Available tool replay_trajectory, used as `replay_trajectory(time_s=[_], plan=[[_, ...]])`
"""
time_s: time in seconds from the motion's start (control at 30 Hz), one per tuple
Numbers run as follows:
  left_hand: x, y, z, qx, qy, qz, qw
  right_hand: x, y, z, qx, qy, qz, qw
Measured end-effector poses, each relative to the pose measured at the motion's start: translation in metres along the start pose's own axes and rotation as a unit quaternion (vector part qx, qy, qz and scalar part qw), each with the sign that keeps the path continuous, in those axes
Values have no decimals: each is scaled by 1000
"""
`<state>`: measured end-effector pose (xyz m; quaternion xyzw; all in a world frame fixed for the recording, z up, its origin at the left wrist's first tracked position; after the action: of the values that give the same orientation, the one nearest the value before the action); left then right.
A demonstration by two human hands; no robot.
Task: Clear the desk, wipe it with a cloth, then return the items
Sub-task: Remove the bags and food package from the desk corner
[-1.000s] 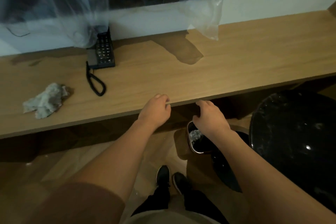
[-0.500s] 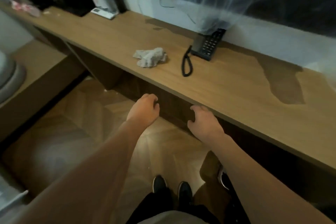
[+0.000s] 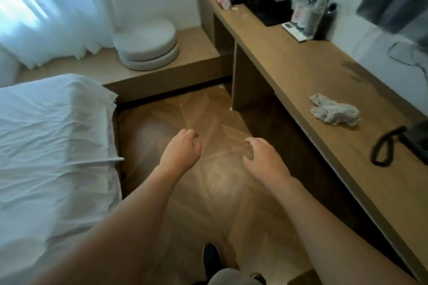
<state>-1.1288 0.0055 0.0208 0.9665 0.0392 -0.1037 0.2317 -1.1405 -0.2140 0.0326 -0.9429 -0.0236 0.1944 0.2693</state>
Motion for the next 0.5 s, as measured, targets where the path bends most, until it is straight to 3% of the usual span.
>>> replay_trajectory(time_s=[0.5], plan=[[68,-121,-71,-40,75,-73,994,123,-135,31,-45,-39,-91,994]])
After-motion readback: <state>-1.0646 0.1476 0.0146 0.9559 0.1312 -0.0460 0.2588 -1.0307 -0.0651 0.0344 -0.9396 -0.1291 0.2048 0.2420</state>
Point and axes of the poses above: each hand's wrist, its own x-axis towards the middle knuckle, its own z-axis out of the palm, y = z × x, the point moved 2 cm from there along x, towards the middle knuckle, and after that the axes turned 6 degrees about -y, right-handed, at the moved point
